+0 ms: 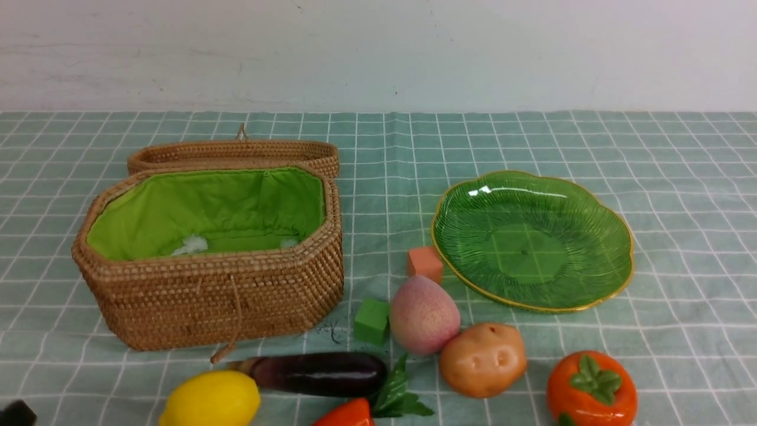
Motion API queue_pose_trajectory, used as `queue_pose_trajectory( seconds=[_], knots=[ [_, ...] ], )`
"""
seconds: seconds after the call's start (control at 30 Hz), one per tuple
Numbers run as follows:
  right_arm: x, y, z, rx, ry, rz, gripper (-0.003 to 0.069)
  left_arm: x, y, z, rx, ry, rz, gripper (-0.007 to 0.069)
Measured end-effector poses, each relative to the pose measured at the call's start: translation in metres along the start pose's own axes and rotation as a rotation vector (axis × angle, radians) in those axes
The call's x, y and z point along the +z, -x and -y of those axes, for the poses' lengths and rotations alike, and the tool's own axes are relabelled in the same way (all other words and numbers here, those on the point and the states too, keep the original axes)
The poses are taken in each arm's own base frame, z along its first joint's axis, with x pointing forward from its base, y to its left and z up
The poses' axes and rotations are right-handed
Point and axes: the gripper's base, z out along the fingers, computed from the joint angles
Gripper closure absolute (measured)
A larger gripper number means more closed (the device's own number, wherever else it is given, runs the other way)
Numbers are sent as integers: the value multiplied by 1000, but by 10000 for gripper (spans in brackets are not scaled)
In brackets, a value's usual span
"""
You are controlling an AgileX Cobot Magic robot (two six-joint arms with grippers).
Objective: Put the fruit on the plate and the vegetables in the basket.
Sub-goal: Grab a lemon with your left arm and place it on the plate on the right
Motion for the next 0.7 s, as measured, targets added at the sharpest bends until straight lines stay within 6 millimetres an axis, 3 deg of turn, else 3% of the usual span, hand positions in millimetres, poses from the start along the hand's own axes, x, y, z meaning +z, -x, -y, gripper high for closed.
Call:
queue_pose_trajectory(
  seconds=[0.2, 0.4, 0.43, 0.47, 0.6, 0.7],
  knots=[
    [0, 0, 0, 0, 0, 0, 419, -2, 20, 6, -42, -49, 166, 386],
    [0, 0, 0, 0, 0, 0, 419, -23, 105, 33, -2, -95, 302, 386],
    [0, 0, 0, 0, 0, 0, 419, -21, 105, 33, -2, -93, 296, 386],
    [0, 0, 0, 0, 0, 0, 419, -23, 128, 41, 17, -90, 300, 386],
    [0, 0, 0, 0, 0, 0, 419, -4, 169, 53, 37, -31, 142, 386],
    [0, 0, 0, 0, 0, 0, 419, 20, 173, 54, 42, 25, -39, 386]
  ],
)
